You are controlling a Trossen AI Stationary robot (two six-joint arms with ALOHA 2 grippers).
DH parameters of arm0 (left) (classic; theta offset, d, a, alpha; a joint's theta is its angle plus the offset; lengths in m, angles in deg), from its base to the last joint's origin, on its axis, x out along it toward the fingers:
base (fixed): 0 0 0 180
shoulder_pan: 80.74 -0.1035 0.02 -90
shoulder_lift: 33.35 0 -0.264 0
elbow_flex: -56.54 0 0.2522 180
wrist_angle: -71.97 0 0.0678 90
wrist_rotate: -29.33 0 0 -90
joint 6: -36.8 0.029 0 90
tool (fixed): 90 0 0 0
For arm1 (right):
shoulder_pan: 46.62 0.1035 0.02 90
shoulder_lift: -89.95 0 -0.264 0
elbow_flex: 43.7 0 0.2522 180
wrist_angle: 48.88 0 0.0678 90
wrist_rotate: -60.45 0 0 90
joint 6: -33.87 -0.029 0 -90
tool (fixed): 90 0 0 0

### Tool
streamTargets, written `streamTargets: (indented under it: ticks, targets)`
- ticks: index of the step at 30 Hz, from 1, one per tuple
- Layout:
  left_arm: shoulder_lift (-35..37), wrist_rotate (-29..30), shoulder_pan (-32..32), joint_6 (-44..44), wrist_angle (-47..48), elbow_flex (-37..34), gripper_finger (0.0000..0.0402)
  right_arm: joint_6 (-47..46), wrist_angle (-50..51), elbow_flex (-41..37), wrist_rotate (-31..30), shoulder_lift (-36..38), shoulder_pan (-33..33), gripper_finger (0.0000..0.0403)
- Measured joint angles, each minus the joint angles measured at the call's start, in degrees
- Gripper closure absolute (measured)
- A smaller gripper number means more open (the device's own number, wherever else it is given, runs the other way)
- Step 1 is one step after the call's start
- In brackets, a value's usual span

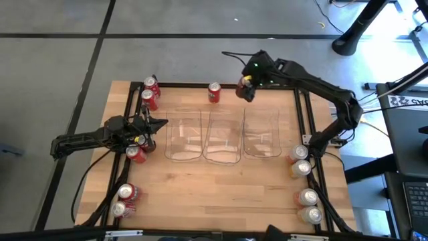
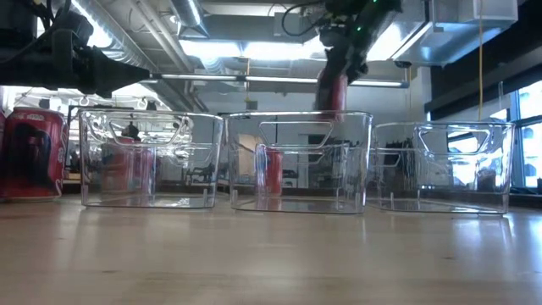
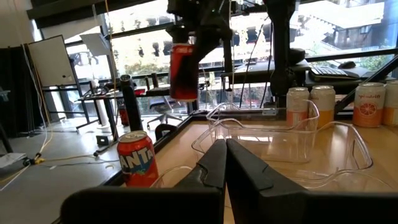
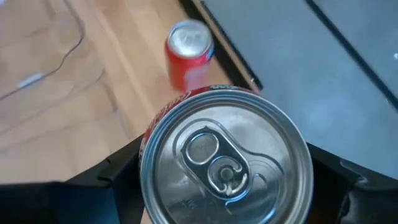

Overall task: Sort soda cans
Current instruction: Put the red soda can into the right transparent bin

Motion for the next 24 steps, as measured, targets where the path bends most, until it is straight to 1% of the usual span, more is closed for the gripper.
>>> streamTargets:
  ticks: [8,12,15,19,24]
  targets:
    - [0.02,0.00,0.00,0.39,-0.04,0.00,0.0402,-3.22,11.02,0.00,-1.51,2.76,3.81,0.0106]
    - [0.01,0.00,0.02,0.64,-0.09,0.00,0.0402,-5.46,13.29,0.00,-1.80,3.94,5.90,0.0106]
    - [0.00,0.01,0.00,1.36,-0.08,0.00,0.0402,-6.94,14.63,-0.57,-3.28,4.89,7.46,0.0106]
    - [0.00,0.00,0.00,1.36,-0.04,0.01,0.0401,-8.80,14.12,-5.33,-3.75,7.79,9.09,0.0106]
    - [0.02,0.00,0.00,1.34,-0.02,0.01,0.0402,-12.32,10.35,-14.95,-4.29,13.13,9.37,0.0106]
